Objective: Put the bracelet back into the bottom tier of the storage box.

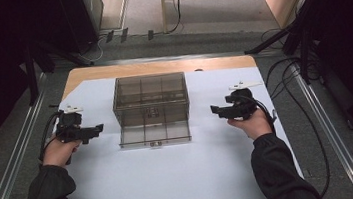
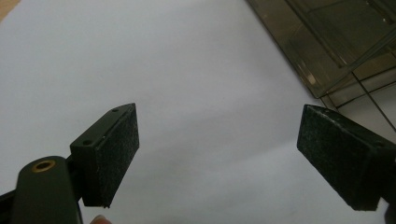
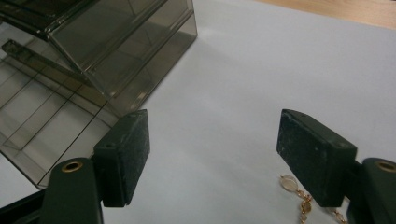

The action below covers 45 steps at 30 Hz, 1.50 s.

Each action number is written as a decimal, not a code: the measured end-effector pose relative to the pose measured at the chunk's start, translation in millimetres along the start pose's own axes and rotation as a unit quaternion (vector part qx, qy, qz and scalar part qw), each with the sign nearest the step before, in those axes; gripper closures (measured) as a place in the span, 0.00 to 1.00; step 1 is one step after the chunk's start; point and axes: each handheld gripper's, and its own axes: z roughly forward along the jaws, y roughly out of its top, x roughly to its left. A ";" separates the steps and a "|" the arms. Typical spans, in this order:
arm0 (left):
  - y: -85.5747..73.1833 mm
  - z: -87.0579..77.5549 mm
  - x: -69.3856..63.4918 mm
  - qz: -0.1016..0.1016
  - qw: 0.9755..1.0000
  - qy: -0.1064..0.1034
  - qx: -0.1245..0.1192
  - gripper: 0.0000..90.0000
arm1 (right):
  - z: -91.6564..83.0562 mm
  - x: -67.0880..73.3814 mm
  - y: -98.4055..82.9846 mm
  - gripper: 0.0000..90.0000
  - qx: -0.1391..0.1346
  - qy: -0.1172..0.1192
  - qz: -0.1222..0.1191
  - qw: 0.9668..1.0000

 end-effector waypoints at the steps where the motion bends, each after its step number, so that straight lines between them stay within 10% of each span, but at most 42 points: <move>1: 0.0 0.4 -0.9 0.005 1.000 0.000 0.001 0.16 | -0.1 -0.3 1.0 0.37 0.014 0.005 -0.006 1.000; 12: 0.8 -0.1 -5.7 0.013 1.000 0.008 -0.004 0.16 | -4.4 -6.1 10.4 0.48 0.061 0.037 0.003 0.997; 36: -2.9 -5.3 -5.6 0.016 1.000 0.017 -0.009 0.16 | -15.0 -18.8 22.9 0.43 0.140 -0.025 -0.039 0.989; 45: -7.6 -6.2 -6.8 0.020 1.000 0.015 -0.012 0.16 | -9.2 -28.8 20.6 0.37 0.186 -0.037 -0.049 0.981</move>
